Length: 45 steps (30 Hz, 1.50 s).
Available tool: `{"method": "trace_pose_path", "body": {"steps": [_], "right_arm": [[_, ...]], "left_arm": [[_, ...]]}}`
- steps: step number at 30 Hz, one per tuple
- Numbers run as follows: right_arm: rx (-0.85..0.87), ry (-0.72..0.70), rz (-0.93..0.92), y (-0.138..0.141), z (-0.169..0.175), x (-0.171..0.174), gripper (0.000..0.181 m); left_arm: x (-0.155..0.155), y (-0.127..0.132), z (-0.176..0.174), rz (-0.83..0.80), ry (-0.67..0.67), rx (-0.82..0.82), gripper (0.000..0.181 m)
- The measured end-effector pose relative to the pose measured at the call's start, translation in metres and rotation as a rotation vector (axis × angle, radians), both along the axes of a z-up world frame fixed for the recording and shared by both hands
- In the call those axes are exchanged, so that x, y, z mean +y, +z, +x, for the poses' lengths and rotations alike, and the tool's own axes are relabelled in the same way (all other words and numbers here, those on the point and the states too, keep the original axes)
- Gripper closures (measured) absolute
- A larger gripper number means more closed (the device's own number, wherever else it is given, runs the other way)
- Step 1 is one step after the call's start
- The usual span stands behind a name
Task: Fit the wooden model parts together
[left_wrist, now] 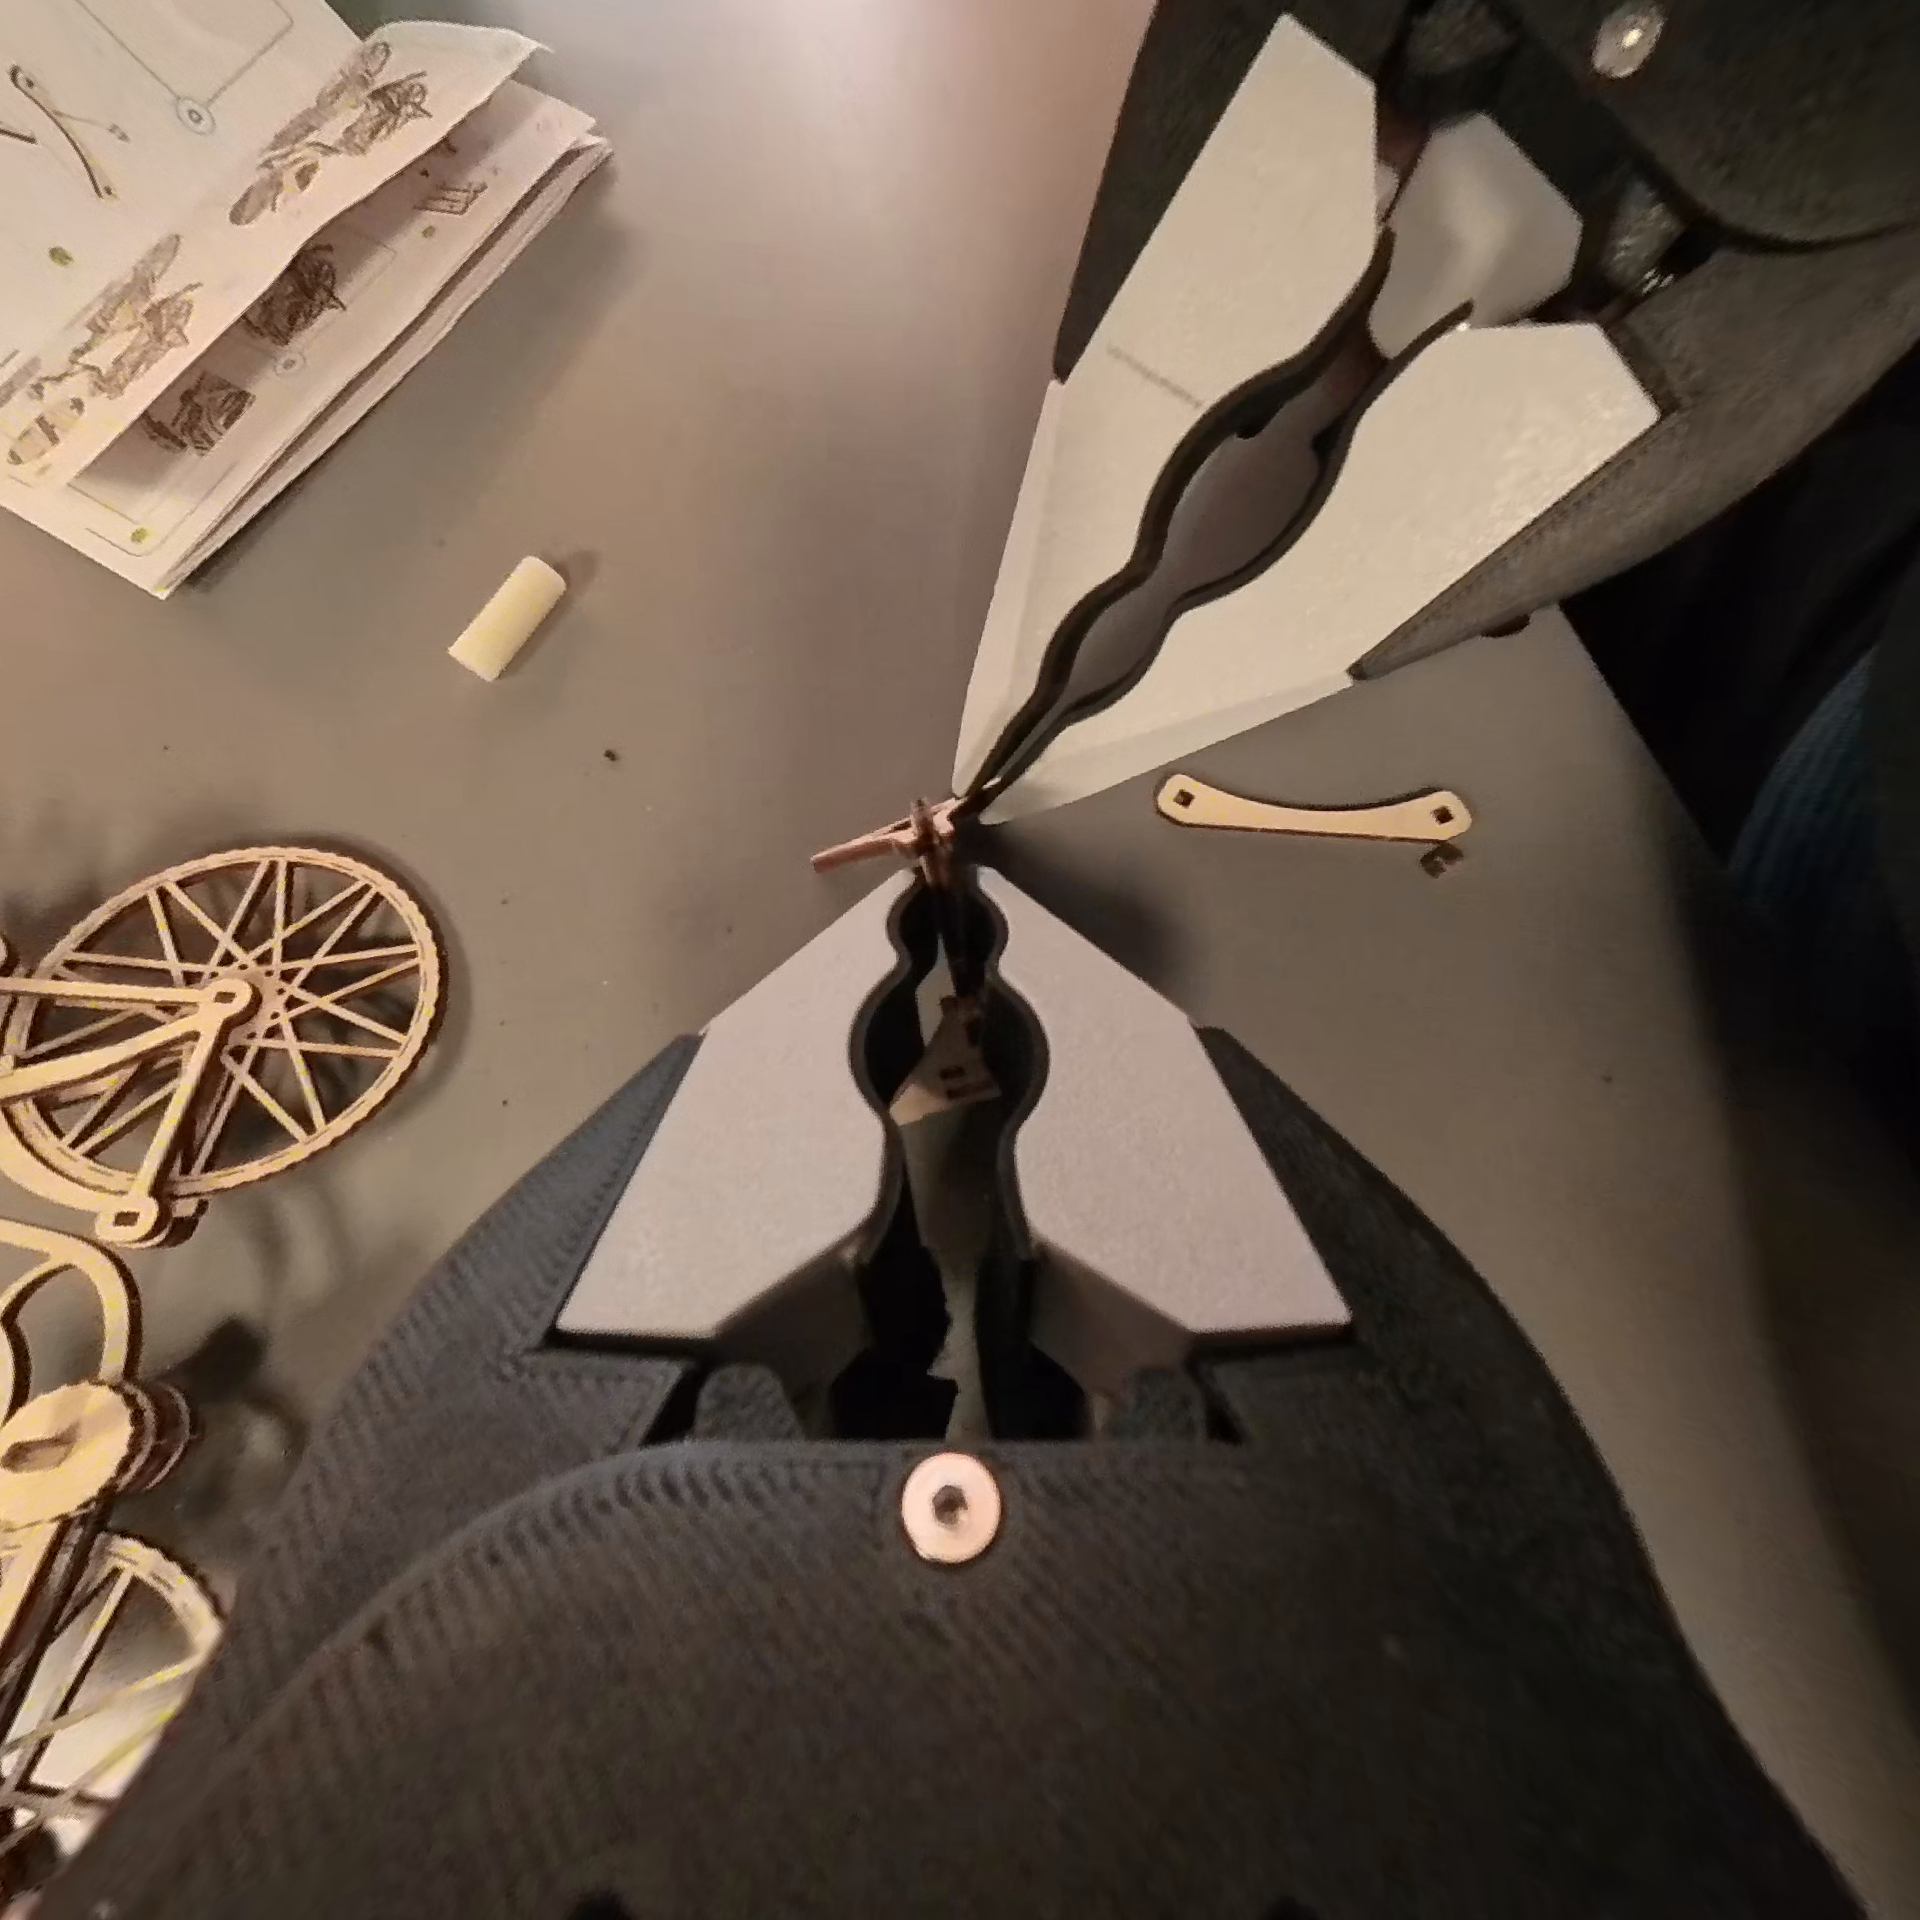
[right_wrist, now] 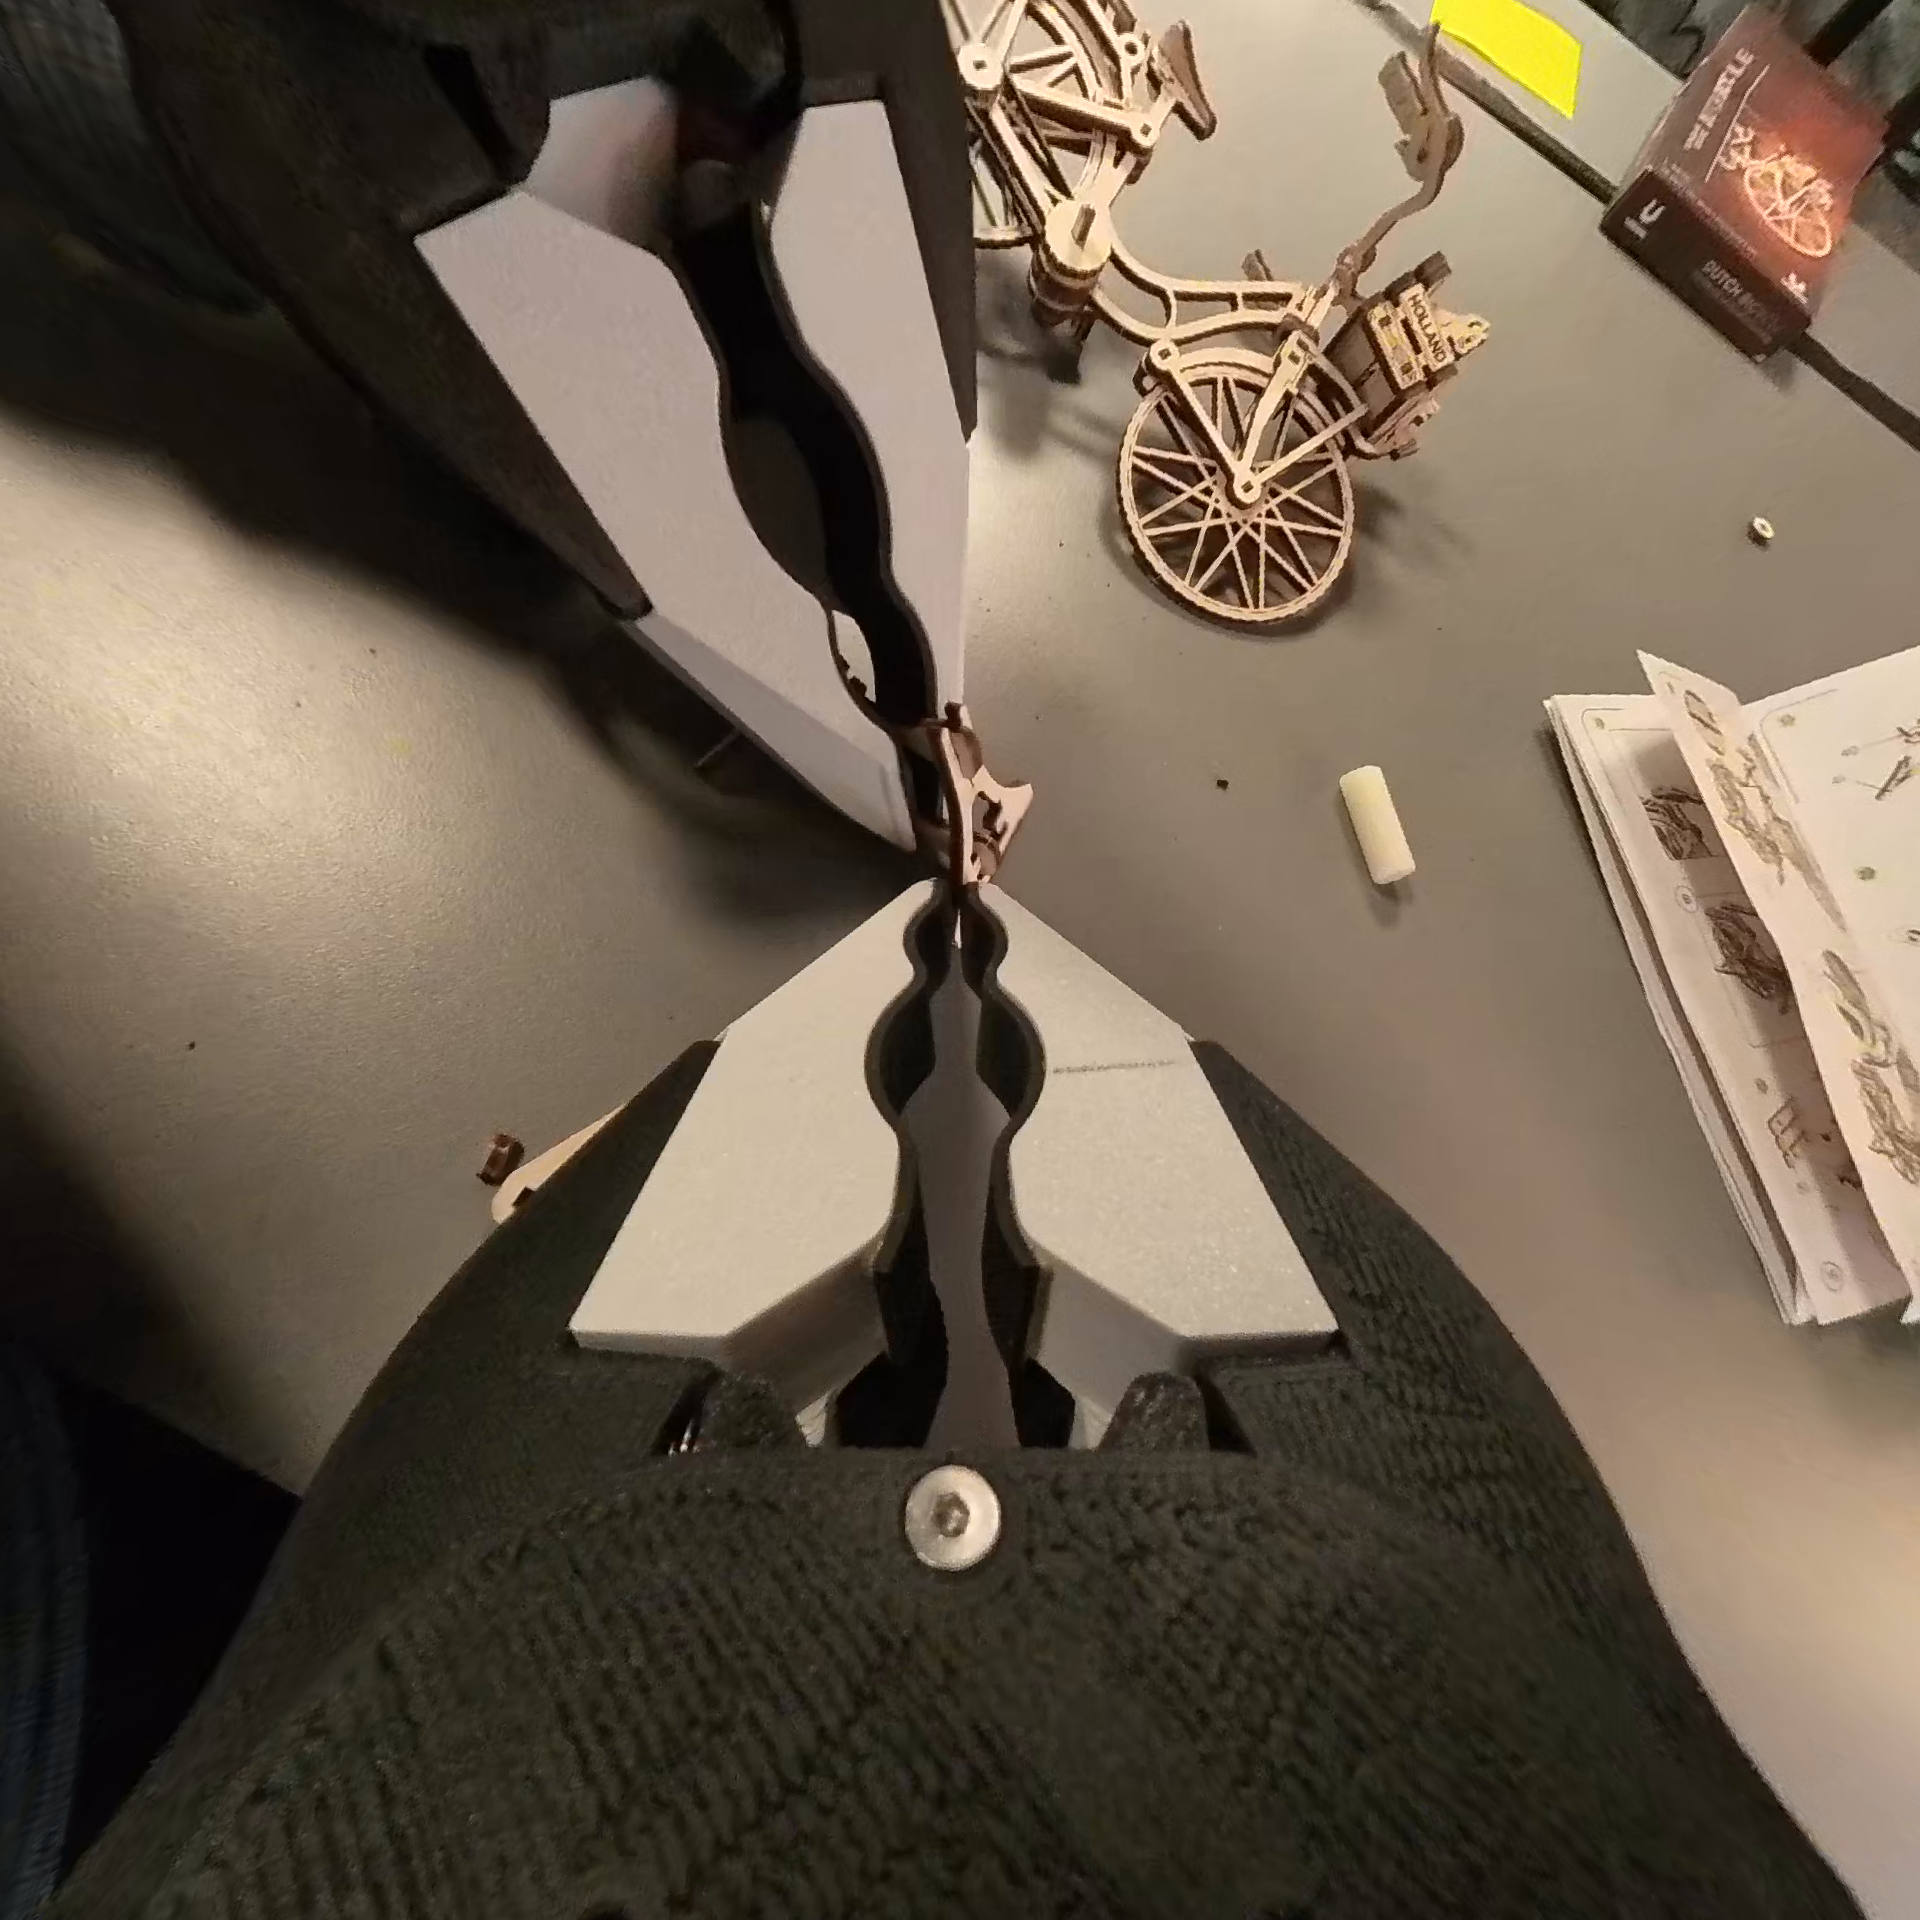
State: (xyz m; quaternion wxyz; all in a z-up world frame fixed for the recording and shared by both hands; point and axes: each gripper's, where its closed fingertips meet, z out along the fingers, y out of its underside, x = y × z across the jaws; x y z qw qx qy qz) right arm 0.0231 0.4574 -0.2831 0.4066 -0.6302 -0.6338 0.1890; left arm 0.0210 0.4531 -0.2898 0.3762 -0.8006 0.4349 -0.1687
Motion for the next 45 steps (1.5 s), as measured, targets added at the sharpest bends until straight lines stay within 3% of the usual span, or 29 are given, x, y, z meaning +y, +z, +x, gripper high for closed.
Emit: {"method": "trace_pose_path", "body": {"steps": [5,38,40,42,45], "right_arm": [[0.001,0.003,0.006,-0.001,-0.001,0.0,0.181],[-0.003,-0.039,0.02,-0.001,-0.001,0.01,0.181],[-0.001,-0.038,0.012,-0.001,-0.002,0.01,0.181],[0.001,-0.038,0.0,-0.001,-0.002,0.01,0.181],[0.002,-0.037,-0.001,-0.001,-0.002,0.009,0.181]], "left_arm": [[0.001,0.001,0.0,-0.036,0.023,-0.065,0.175],[0.011,0.0,0.0,-0.013,0.124,-0.045,0.177],[0.009,0.001,0.001,-0.02,0.104,-0.054,0.171],[0.008,0.0,0.002,-0.031,0.103,-0.054,0.152],[0.003,0.0,-0.002,-0.037,0.11,-0.049,0.138]]}}
